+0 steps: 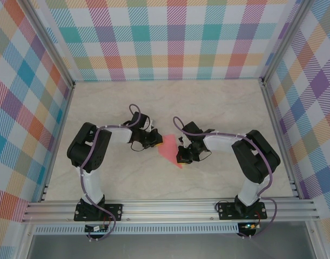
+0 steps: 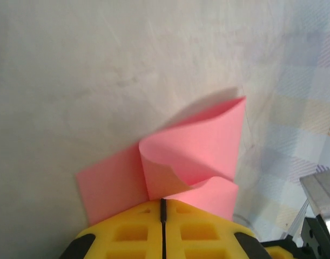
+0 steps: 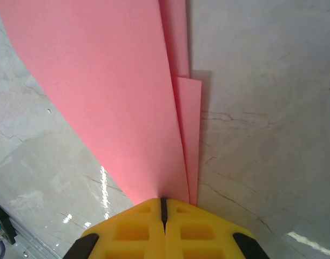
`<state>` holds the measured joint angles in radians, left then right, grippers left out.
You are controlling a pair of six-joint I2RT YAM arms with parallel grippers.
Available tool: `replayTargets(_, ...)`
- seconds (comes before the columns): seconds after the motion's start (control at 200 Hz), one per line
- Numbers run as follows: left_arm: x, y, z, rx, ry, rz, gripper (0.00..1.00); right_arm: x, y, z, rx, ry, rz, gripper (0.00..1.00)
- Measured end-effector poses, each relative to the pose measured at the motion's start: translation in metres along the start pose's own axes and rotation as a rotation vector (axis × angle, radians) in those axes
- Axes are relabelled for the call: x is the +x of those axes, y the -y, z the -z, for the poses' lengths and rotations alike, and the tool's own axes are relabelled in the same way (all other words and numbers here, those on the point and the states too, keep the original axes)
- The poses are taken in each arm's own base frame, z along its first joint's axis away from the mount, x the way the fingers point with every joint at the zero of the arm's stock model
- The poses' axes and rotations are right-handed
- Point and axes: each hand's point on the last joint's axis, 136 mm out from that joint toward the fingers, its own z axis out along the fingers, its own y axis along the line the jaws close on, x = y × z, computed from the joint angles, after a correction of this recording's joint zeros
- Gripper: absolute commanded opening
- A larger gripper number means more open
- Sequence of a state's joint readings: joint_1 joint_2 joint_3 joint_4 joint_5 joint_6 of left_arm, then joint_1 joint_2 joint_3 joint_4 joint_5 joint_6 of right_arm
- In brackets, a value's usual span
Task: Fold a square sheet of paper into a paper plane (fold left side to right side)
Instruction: Fourth fold the wing at the center of the table.
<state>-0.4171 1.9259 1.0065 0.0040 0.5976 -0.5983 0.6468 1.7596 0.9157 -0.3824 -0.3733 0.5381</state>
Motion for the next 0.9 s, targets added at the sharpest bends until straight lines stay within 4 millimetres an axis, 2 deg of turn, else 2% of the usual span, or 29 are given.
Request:
replayTargets(0.27, -0.038, -0.025, 0.022, -0.042, 0.085, 0.034, 0.07, 0.0, 0.0, 0.0, 0.0, -0.001, 0.0, 0.02)
replayTargets(0.44, -0.037, -0.025, 0.031, -0.044, 0.093, 0.03, 0.08, 0.0, 0.0, 0.0, 0.0, -0.001, 0.0, 0.02)
replayTargets(0.55, -0.027, -0.009, 0.044, -0.012, 0.103, 0.0, 0.08, 0.0, 0.0, 0.0, 0.001, -0.002, -0.001, 0.02)
replayTargets(0.645, -0.016, 0.017, 0.048, 0.035, 0.103, -0.053, 0.08, 0.0, 0.0, 0.0, 0.003, -0.006, -0.002, 0.02)
replayTargets(0.765, 0.007, 0.05, 0.036, 0.093, 0.058, -0.136, 0.08, 0.0, 0.0, 0.0, 0.005, -0.008, -0.002, 0.02)
replayTargets(0.85, 0.022, 0.061, 0.025, 0.105, 0.017, -0.161, 0.08, 0.0, 0.0, 0.0, 0.005, -0.009, -0.002, 0.02)
replayTargets(0.905, 0.025, 0.064, 0.018, 0.107, 0.001, -0.167, 0.08, 0.0, 0.0, 0.0, 0.005, -0.01, -0.002, 0.02)
